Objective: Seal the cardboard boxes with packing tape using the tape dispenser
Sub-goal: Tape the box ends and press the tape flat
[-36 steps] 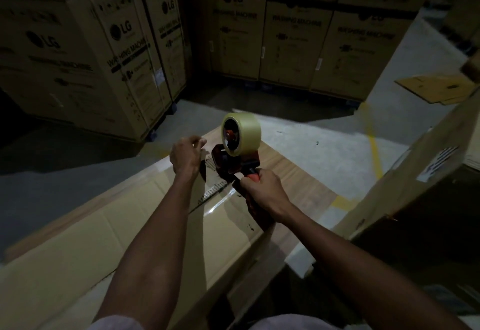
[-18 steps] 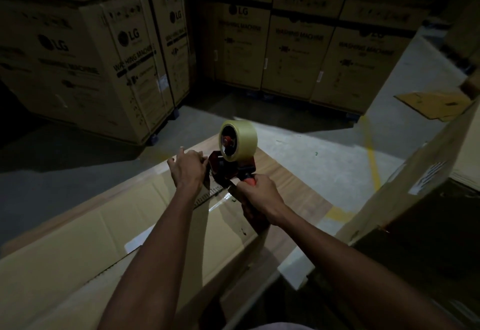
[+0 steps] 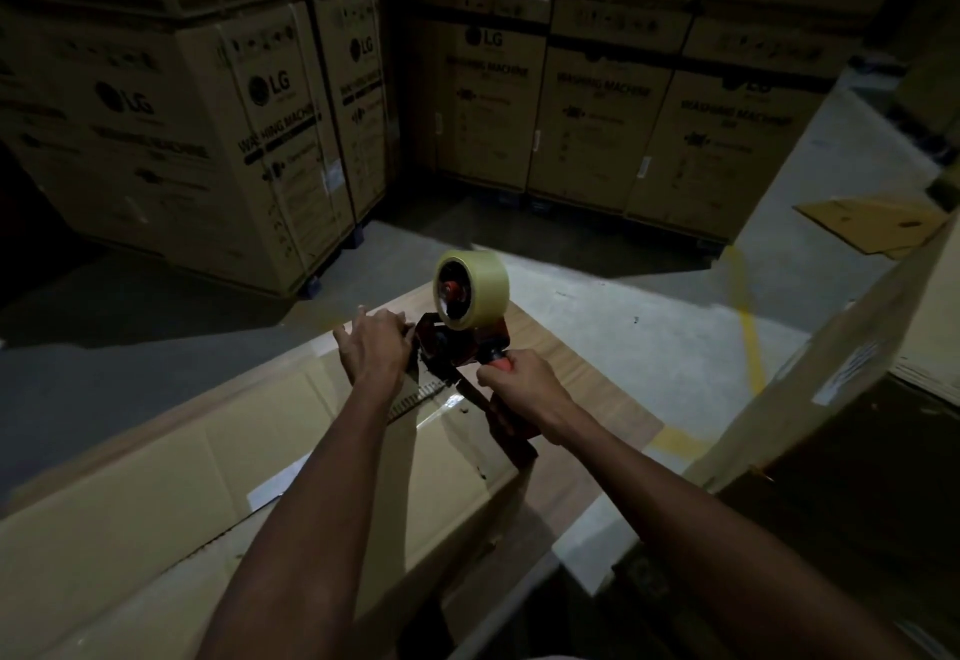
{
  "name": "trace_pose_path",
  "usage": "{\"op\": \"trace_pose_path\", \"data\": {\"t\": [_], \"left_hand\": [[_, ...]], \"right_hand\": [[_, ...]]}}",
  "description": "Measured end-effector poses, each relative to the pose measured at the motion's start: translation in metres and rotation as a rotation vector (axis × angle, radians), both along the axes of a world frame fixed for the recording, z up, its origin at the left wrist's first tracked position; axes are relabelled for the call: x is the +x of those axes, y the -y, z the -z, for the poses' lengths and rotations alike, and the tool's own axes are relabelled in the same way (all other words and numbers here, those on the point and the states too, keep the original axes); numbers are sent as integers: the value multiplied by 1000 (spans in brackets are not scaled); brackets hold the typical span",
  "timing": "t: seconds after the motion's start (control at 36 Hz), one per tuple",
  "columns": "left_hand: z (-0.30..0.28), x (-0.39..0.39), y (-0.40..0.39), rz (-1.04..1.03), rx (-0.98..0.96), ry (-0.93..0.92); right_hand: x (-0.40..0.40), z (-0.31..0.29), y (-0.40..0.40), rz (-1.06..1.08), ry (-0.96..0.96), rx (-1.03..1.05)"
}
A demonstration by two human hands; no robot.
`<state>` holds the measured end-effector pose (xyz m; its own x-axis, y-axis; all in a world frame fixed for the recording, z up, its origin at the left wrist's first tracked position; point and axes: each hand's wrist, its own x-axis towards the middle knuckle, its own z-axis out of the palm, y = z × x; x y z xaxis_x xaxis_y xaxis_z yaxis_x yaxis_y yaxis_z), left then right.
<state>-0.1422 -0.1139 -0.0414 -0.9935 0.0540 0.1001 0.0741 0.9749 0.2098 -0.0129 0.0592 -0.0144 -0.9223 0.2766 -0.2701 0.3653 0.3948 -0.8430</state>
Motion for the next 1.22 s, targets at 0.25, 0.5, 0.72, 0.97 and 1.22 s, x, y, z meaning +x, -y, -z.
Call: {"op": "trace_pose_path", "data": {"t": [0.25, 0.5, 0.72, 0.97, 1.22], "left_hand": [[3, -2, -1, -13, 8, 10], [2, 2, 0, 3, 12, -34], [8, 0, 2, 16, 96, -15], [17, 5, 2, 76, 185, -41], [14, 24, -2, 93, 119, -46]], "right_hand": [[2, 3, -2, -28, -6, -21], [9, 7, -5, -63, -66, 59], [27, 22, -15, -69, -115, 80], [28, 24, -11, -44, -155, 88], [26, 22, -13, -34, -136, 4]]}}
